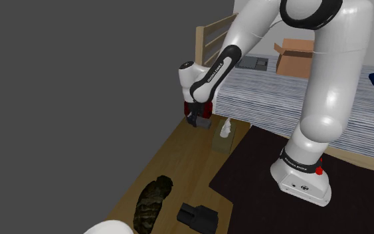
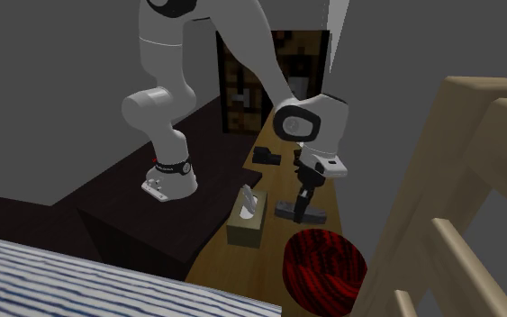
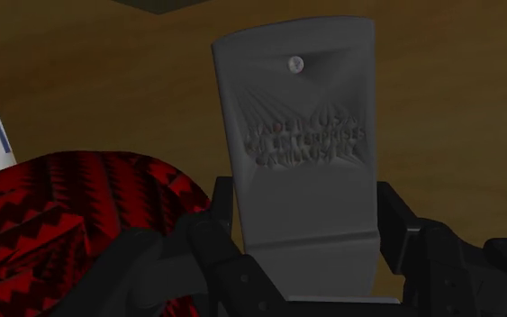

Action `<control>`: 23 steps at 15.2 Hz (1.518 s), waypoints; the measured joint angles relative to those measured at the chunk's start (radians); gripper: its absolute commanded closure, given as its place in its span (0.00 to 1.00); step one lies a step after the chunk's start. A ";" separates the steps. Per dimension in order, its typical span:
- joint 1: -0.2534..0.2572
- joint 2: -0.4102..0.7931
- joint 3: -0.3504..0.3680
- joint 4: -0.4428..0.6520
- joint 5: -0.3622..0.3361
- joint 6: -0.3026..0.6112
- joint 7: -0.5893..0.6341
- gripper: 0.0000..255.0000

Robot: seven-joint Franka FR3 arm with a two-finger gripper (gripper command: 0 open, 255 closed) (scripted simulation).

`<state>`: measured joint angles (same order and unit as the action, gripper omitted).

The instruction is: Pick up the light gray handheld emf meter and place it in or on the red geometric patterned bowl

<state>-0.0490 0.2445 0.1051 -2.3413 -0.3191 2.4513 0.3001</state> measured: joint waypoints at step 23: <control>-0.028 -0.184 0.003 0.085 0.090 -0.251 -0.137 1.00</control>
<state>-0.0766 0.0608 0.1083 -2.2560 -0.2287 2.2001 0.1634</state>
